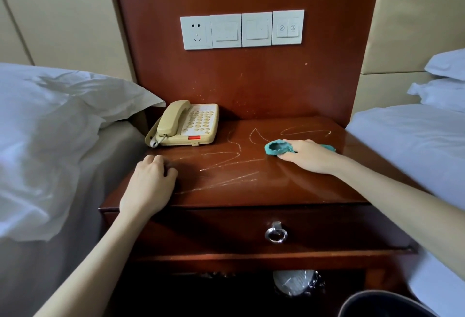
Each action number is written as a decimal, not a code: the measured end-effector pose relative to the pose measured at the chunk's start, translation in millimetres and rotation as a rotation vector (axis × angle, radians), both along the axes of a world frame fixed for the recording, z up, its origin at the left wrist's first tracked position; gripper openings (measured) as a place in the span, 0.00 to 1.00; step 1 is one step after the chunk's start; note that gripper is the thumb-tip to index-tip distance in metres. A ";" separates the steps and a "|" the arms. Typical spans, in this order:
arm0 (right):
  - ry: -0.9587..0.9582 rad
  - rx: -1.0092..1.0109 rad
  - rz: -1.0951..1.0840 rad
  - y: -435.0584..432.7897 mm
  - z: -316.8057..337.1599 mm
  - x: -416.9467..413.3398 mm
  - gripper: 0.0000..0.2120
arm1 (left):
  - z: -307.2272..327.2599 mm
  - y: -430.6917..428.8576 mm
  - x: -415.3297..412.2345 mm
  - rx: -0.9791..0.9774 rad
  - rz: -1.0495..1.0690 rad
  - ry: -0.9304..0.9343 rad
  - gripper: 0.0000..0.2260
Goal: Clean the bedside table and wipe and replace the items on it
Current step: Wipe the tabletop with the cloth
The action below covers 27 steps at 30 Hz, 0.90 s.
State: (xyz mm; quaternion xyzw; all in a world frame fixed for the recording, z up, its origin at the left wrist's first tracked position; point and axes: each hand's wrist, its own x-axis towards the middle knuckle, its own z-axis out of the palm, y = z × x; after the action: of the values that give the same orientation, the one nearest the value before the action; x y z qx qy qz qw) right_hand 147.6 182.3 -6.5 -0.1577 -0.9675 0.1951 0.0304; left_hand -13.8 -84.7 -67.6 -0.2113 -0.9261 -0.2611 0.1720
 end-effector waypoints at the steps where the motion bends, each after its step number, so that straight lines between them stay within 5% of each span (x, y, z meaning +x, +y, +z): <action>1: 0.017 -0.018 0.030 -3.7 -2.6 -1.8 0.20 | -0.3 -0.1 0.2 0.002 -0.003 0.001 0.10; 16: 0.075 -0.083 0.437 -66.0 -33.5 1.4 0.18 | 0.3 -2.0 2.4 0.002 -0.018 0.015 0.08; 27: 0.061 -0.128 0.475 -52.1 -31.3 -20.2 0.22 | 0.6 -3.0 4.4 0.013 -0.028 0.019 0.10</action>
State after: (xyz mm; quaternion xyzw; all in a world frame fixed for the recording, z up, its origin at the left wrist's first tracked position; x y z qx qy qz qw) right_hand 127.4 130.2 -37.8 0.0783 -0.9618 0.2624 0.0031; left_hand -9.4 -87.7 -67.0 -0.2257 -0.9197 -0.2673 0.1783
